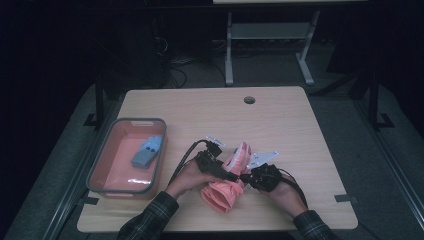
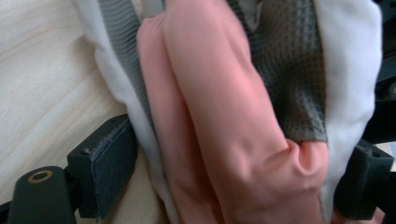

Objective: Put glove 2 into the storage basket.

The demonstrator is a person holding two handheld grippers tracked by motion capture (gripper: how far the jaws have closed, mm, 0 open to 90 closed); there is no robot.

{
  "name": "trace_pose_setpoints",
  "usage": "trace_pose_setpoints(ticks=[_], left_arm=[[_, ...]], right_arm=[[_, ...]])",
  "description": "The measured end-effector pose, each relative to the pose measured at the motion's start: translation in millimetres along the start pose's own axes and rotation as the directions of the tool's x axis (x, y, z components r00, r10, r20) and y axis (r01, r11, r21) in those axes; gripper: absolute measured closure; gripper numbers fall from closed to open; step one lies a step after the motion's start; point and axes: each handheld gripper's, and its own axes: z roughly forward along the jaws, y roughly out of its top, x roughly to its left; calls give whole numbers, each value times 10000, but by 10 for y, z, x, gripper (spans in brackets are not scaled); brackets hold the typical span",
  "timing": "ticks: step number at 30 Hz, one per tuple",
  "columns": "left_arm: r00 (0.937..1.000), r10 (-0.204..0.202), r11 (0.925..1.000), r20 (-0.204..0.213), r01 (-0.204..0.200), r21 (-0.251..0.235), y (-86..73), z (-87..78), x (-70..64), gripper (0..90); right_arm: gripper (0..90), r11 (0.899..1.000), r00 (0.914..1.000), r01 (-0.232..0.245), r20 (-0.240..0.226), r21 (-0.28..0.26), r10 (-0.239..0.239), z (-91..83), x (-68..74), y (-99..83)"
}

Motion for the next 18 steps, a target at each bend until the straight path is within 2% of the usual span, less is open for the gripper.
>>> trace_pose_setpoints(ticks=[6,10,18], left_arm=[[9998,128,9999,158,-130,99,15,36,-27,152],[9984,-50,9996,559,34,292,15,24,3,244],[9977,-362,9990,580,345,285,-4,4,39,435]], right_arm=[[900,10000,10000,32,11,-14,-32,5,-3,-1],[900,10000,10000,27,44,-10,-27,10,2,0],[900,9999,9999,66,125,-87,-65,26,1,-3]])
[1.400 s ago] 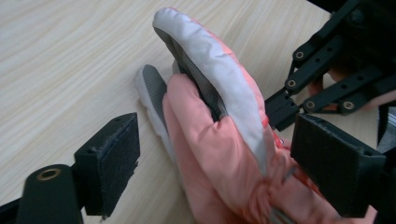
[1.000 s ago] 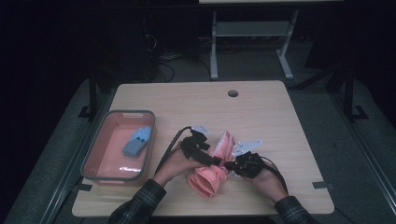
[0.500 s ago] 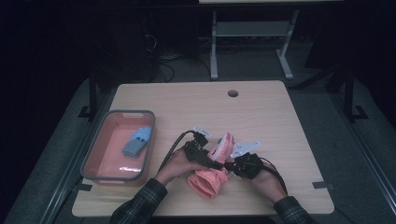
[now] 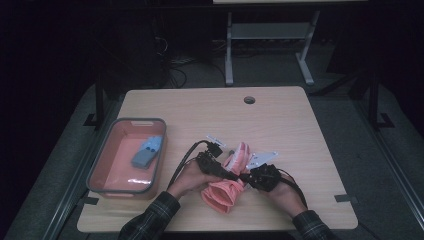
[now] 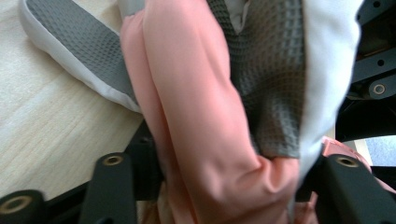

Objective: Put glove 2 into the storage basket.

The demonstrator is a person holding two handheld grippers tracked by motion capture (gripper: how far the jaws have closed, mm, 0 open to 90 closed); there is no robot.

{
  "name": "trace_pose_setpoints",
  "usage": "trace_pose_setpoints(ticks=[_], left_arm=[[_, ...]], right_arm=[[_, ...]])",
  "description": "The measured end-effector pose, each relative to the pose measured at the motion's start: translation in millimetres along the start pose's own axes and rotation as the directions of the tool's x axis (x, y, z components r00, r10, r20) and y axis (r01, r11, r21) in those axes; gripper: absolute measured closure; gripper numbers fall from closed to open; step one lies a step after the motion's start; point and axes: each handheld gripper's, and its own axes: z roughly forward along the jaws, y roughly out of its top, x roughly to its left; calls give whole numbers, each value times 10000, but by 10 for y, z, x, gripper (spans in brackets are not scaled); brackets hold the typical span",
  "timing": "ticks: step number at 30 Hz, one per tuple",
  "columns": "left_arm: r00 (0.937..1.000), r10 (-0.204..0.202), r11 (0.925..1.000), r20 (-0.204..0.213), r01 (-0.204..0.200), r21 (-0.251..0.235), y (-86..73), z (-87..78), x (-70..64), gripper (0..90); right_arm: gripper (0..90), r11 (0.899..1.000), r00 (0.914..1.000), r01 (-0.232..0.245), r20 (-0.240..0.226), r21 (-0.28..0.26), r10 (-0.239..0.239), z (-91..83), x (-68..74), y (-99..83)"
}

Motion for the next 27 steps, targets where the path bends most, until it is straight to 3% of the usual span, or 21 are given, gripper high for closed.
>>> trace_pose_setpoints(ticks=[4,7,8,10,13,15,17,22,25,27], left_arm=[[9999,125,9999,-14,-125,-38,-2,-17,0,523],[10000,88,9999,7,-88,-135,-1,-31,-12,550],[10000,88,9999,7,-88,-135,-1,-31,-12,560],[10000,70,9997,21,-70,-230,-1,-44,-18,569],[9997,207,9994,-116,-211,-278,4,-73,-57,592],[9995,288,9989,-160,-294,-371,7,-93,-89,597],[9996,242,9986,-151,-248,-460,7,-111,-116,598],[9991,368,9980,-190,-377,-514,5,-193,-143,595],[9987,477,9970,-177,-487,-600,4,-251,-154,595],[9987,448,9965,-246,-464,-692,4,-289,-173,594]], right_arm=[[887,9995,9994,-261,-252,-152,257,-53,-34,-18],[769,9977,9980,-414,-489,-534,388,-155,-62,-42],[769,9977,9980,-414,-489,-534,388,-155,-62,-42],[680,9927,9967,-725,-436,-963,686,-284,-95,-98],[533,9858,9957,-917,-3,-1405,926,-386,-172,-199],[429,9803,9913,-1153,439,-1606,1238,-427,-248,-270],[393,9747,9830,-1433,895,-1715,1602,-438,-338,-336],[280,9648,9539,-2312,1661,-1251,2501,-373,-527,-463],[272,9670,9417,-2384,2220,-897,2527,-302,-571,-494],[280,9710,9417,-2279,2372,-720,2386,-263,-584,-510]])
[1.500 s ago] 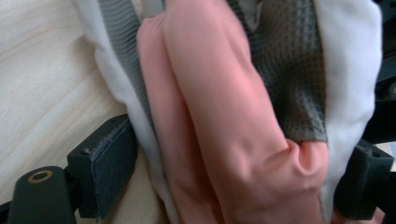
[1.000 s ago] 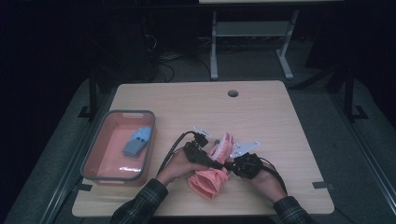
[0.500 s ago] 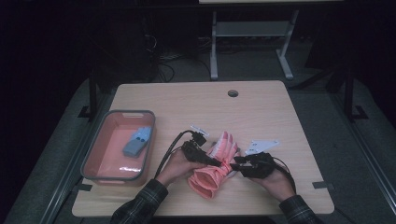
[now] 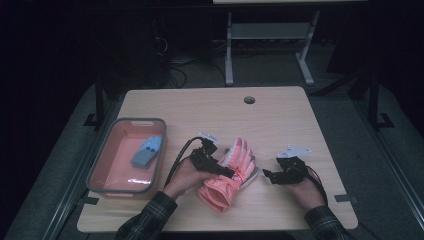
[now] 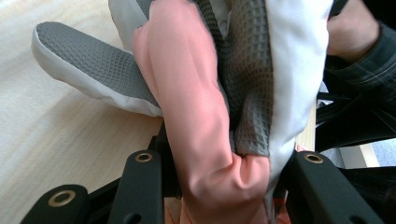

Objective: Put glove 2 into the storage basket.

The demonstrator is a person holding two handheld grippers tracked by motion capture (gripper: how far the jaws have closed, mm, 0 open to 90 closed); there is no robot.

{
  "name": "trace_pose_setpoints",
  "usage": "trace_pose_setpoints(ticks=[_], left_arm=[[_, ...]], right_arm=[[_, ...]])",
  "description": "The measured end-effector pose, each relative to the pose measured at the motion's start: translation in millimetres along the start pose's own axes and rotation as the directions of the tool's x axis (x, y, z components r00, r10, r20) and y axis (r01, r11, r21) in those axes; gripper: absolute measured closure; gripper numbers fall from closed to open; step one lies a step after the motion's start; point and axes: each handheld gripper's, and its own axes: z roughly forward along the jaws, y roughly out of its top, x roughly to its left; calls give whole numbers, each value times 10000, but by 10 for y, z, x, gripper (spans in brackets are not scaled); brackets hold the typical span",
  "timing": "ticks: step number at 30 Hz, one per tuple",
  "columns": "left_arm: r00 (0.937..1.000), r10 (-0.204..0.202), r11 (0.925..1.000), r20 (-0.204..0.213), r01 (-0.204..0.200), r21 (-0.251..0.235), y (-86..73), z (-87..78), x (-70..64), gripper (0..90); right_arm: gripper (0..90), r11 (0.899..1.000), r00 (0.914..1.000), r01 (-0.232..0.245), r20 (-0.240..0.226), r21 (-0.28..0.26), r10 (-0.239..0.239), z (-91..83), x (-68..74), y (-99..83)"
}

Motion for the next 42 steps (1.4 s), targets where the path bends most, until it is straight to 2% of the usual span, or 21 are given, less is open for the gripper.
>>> trace_pose_setpoints(ticks=[2,6,9,19,24,32,42], left_arm=[[9999,48,10000,-102,-49,-86,1,-45,-15,594],[9998,9,9999,-193,-12,-154,1,-147,-33,594],[9996,-51,9999,-263,47,-163,-5,-212,-34,592],[9992,-251,9983,-321,234,-527,18,-485,-80,587],[9972,-346,9973,-660,303,-663,32,-673,-115,586],[9953,-523,9927,-819,429,-1128,52,-1017,-127,584],[9859,-659,9879,-1540,428,-1491,31,-1457,-161,582]], right_arm=[[276,9999,10000,-35,86,111,34,33,8,-12],[244,9999,9999,-148,-54,-77,148,68,15,-27],[163,9992,9997,-253,-42,-301,252,104,22,-45],[138,9992,9996,-269,-62,-310,267,114,26,-49],[135,9991,9996,-267,-73,-315,265,115,28,-49],[134,9991,9996,-272,-72,-317,269,116,30,-49],[134,9991,9996,-263,-70,-326,260,116,29,-49]])
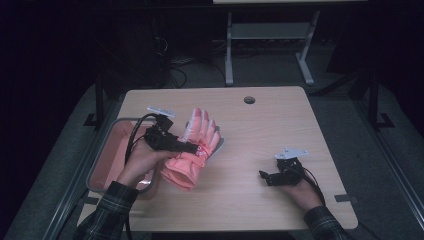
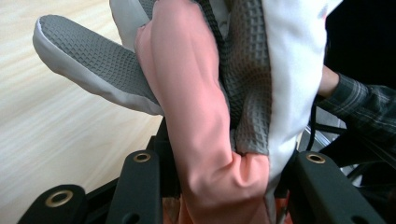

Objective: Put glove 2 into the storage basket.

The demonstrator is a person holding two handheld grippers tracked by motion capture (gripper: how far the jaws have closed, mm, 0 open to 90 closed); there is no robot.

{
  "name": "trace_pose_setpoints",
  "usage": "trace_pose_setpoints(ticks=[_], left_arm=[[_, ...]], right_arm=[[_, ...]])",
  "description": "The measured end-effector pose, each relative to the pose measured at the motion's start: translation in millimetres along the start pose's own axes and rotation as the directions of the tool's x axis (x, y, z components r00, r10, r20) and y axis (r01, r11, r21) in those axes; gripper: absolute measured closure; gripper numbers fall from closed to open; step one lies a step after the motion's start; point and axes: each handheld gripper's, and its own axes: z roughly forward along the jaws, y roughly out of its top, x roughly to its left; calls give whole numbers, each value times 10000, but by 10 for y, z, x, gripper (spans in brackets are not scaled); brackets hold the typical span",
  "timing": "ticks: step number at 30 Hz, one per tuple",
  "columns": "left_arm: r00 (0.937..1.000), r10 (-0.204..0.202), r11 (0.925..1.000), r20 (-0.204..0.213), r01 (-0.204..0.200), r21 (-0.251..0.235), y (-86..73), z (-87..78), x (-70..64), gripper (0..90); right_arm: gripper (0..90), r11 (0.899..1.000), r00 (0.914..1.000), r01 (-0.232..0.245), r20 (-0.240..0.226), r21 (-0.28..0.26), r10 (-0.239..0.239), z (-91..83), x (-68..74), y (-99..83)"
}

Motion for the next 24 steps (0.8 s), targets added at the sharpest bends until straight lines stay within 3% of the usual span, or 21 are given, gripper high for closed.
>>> trace_pose_setpoints(ticks=[7,15,24], left_arm=[[9980,13,9995,-635,-32,-298,-13,-328,66,581],[9908,-440,9969,-1279,351,-710,-127,-663,228,582],[9750,-1096,9881,-1931,858,-1278,-321,-1038,408,582]], right_arm=[[133,10000,10000,-10,0,4,10,0,1,0],[133,10000,10000,-4,0,0,4,0,0,0],[133,10000,10000,-23,15,5,23,0,2,0]])
